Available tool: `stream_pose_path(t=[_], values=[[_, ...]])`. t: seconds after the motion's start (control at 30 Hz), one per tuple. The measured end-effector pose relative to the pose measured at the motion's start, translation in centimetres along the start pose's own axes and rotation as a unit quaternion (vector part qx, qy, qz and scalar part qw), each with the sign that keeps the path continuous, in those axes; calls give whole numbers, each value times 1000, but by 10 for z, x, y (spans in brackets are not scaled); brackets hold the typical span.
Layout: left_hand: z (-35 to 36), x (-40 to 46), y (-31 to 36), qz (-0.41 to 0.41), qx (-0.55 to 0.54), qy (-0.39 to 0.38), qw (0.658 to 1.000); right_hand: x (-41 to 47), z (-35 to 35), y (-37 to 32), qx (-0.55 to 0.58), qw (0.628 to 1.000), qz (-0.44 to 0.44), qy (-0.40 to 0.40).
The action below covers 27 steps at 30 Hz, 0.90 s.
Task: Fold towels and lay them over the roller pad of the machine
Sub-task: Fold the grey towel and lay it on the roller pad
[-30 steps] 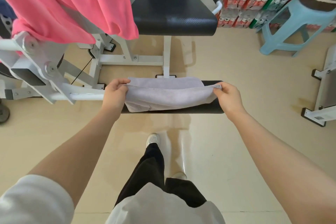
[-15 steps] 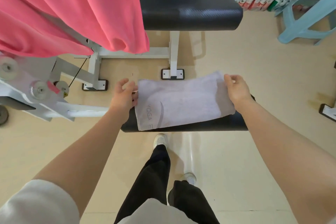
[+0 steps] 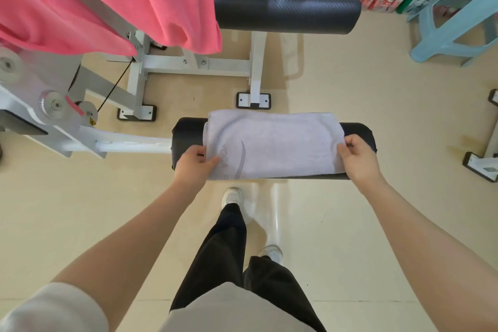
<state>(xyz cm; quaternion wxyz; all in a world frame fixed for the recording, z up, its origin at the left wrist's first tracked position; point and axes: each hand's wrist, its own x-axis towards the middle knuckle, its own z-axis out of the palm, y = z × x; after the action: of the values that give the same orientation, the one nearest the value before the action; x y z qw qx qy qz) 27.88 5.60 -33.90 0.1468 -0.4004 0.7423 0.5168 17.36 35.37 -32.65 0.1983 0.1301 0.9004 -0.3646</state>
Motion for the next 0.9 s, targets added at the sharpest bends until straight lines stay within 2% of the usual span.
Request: stream_pose_path(t=[0.1,0.23,0.3,0.4,0.57,0.67,0.77,0.83,0.9], values=[[11,-9,-11,5,42,-56,998,-10,-7,23,-57,998,28,10],[18,-14,-23,-6,23,-77,997,-14,-4,45,-89,990,99,-42],[20,-12,-19,-6,3,-73,997,-12,0,42,-53,992,110,-41],[23,-9,-9,19,-27,-73,997,-12,5,31,4,994,108,3],[21,-3,3,47,-74,-41,995,-21,8,24,79,993,25,80],[15,-2,0,55,-92,-75,991,-19,8,19,125,989,-1,78],[7,-6,-9,78,-84,-113,987,-16,4,18,200,979,17,40],[3,-7,-16,77,-60,-102,990,-16,3,21,227,973,37,4],[2,-3,-22,71,-15,-75,995,-16,5,26,198,979,55,-9]])
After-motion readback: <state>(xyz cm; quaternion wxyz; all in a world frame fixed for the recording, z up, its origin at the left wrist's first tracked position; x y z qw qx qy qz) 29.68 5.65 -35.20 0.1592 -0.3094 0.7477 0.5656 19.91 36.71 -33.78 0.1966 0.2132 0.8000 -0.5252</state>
